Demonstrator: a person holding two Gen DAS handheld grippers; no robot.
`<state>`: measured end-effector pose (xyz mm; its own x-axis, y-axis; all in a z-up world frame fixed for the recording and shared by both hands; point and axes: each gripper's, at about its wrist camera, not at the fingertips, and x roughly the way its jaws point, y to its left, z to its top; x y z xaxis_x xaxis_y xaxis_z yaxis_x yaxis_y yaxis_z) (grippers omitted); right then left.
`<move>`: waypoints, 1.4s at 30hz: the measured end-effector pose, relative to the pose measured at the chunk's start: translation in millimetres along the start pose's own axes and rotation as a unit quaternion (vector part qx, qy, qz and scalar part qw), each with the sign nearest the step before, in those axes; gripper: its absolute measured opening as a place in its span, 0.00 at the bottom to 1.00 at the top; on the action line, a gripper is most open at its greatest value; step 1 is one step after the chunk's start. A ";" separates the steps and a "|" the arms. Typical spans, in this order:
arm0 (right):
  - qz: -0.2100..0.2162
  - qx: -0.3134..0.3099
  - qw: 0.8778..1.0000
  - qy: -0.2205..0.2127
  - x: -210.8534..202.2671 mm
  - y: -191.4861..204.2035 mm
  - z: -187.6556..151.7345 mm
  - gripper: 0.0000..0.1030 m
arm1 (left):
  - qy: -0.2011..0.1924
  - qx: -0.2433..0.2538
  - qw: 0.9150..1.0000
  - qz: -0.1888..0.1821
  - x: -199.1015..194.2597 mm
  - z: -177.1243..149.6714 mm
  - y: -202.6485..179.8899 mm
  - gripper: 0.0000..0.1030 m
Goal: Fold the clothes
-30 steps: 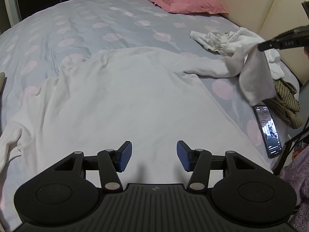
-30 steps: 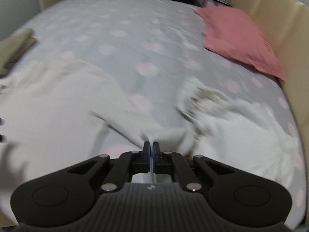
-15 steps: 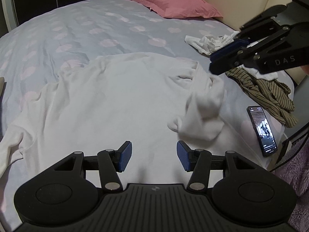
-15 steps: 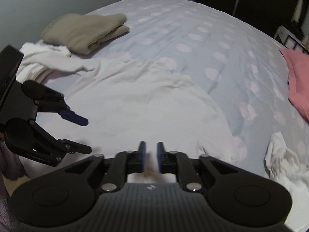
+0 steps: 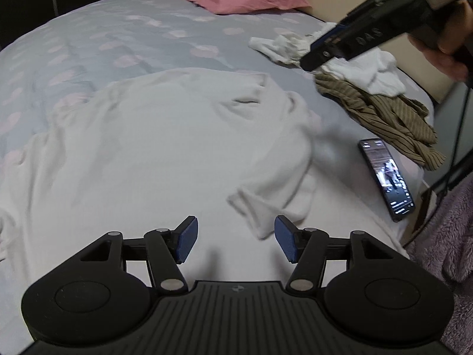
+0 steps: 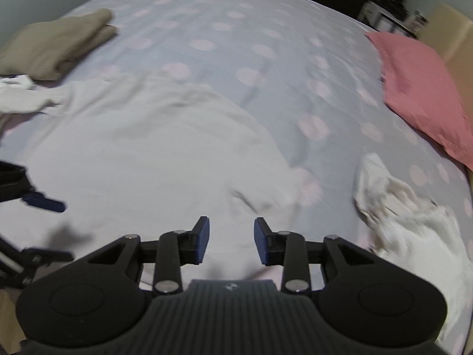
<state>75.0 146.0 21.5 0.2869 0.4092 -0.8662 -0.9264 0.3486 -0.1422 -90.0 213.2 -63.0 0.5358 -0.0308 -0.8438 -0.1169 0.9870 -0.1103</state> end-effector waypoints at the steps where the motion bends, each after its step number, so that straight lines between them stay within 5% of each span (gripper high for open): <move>1: -0.006 0.006 1.000 0.003 1.2 -5.2 -2.1 0.36 | 0.002 0.004 1.000 -0.002 5.1 1.6 -4.3 0.57; 11: -0.043 0.016 0.999 0.022 13.1 -30.4 -16.3 0.37 | 0.049 0.006 0.999 0.000 63.1 11.3 -24.4 0.58; 13: -0.049 0.011 0.998 0.027 17.1 -31.6 -19.1 0.37 | 0.055 -0.005 0.998 0.001 70.8 13.4 -20.9 0.52; 15: -0.052 0.011 0.998 0.033 21.4 -34.0 -21.7 0.37 | 0.060 -0.019 0.998 -0.005 75.3 16.1 -15.5 0.26; 18: -0.058 0.015 0.997 0.042 27.7 -38.5 -25.1 0.37 | 0.056 -0.036 0.998 -0.019 72.7 19.0 -6.5 0.10; 24: -0.071 0.019 0.996 0.050 37.1 -46.2 -29.5 0.37 | -0.023 -0.120 0.990 -0.063 23.5 30.7 30.8 0.07; 28: -0.079 0.021 0.995 0.054 44.6 -48.7 -28.1 0.37 | -0.084 -0.153 0.984 -0.025 -17.7 32.1 59.9 0.07; 32: -0.081 0.014 0.995 0.057 51.6 -46.1 -25.9 0.37 | -0.102 -0.178 0.978 0.031 -47.9 23.6 91.3 0.07; 38: -0.056 0.020 0.997 0.049 63.9 -44.1 -20.7 0.36 | -0.088 -0.221 0.965 0.110 -59.9 -4.7 127.8 0.07; 42: -0.036 0.055 0.997 0.049 75.3 -45.8 -12.9 0.28 | -0.074 -0.245 0.958 0.126 -59.4 -18.0 143.3 0.07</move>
<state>135.8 150.0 -43.4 0.3216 0.2979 -0.8988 -0.8707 0.4661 -0.1571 -153.6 353.7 -38.1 0.5470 0.2573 -0.7966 -0.6180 0.7660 -0.1769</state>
